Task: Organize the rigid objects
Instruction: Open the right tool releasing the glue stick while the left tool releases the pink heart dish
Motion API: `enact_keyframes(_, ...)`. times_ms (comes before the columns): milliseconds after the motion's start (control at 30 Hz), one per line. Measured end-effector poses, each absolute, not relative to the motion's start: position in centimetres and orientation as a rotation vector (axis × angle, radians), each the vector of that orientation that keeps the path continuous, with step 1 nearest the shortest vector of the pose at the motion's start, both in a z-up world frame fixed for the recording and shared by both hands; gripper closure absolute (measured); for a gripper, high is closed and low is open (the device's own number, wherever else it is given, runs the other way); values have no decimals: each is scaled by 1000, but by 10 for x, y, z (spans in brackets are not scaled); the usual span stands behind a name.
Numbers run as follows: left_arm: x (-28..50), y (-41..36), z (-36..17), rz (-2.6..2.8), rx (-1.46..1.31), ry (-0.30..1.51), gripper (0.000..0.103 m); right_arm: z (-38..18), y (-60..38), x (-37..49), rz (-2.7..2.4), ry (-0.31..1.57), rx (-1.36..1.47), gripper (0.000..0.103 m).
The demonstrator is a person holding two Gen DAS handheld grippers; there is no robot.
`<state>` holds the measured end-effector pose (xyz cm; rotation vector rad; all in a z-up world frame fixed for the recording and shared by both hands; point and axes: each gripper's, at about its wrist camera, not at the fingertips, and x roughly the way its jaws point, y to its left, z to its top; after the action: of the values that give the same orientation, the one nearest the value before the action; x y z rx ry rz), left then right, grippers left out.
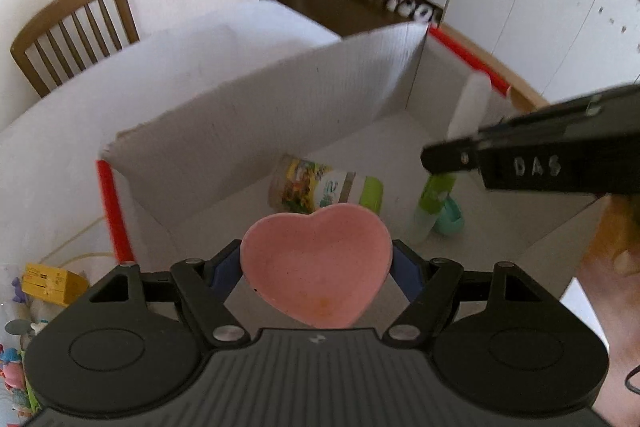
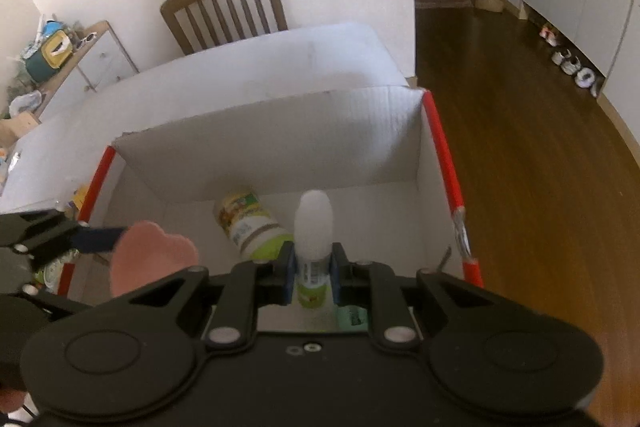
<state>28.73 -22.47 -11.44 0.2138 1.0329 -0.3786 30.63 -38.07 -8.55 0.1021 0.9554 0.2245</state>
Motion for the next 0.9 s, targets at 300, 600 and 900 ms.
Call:
enact_keyframes(300, 308, -238, -138, -343, 219, 1144, 26, -101, -380, 333, 190, 1018, 90, 87)
enact_keyframes(600, 323, -243, -152, -327, 222, 1238, 26, -118, -379, 341, 154, 1101, 82, 87)
enact_keyframes(900, 334, -232, -163, -301, 165, 1348, 25, -118, -375, 345, 160, 1124, 77, 81)
